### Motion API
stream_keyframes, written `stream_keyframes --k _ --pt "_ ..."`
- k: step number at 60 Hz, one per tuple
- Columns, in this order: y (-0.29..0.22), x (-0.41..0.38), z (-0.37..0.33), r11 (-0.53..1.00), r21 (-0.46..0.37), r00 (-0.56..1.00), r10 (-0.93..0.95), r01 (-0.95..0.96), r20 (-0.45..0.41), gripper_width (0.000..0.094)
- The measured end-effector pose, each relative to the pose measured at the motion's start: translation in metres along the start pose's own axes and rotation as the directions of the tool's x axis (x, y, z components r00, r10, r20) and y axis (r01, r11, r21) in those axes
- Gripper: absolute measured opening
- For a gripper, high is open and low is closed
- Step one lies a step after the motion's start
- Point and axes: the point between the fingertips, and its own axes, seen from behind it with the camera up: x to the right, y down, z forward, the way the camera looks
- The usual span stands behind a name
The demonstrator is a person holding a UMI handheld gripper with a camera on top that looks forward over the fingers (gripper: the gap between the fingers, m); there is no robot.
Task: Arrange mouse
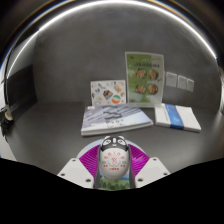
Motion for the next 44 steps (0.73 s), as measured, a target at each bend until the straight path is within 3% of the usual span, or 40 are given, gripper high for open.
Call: stream_keyframes --k 4,15,17,18,19,23,24,29,31,44 --pt "0.028 0.0 0.009 0.997 -0.075 0.999 0.01 -0.013 -0.043 0.0402" --pt "0.058 0.008 0.021 0.99 -0.138 0.995 0.012 -0.026 -0.102 0.0415" --pt "0.058 0.008 0.021 0.989 -0.143 0.995 0.021 -0.035 -0.099 0.0463" --pt "0.058 0.008 0.02 0.988 -0.148 0.995 0.027 -0.041 -0.098 0.0534" --pt "0.058 0.008 0.021 0.987 -0.152 0.995 0.03 -0.045 -0.099 0.0498" --pt "0.06 0.008 0.02 0.984 -0.17 0.995 0.033 -0.048 -0.091 0.058" --pt "0.061 0.009 0.019 0.983 -0.175 0.995 0.034 -0.05 -0.092 0.0672" --pt "0.056 0.014 0.01 0.985 -0.161 0.995 0.042 -0.056 -0.091 0.0903" --pt "0.049 0.016 0.003 0.989 -0.132 0.995 0.059 -0.07 -0.086 0.0827" --pt "0.043 0.036 -0.065 0.983 -0.116 0.99 0.143 -0.141 0.011 0.0836"
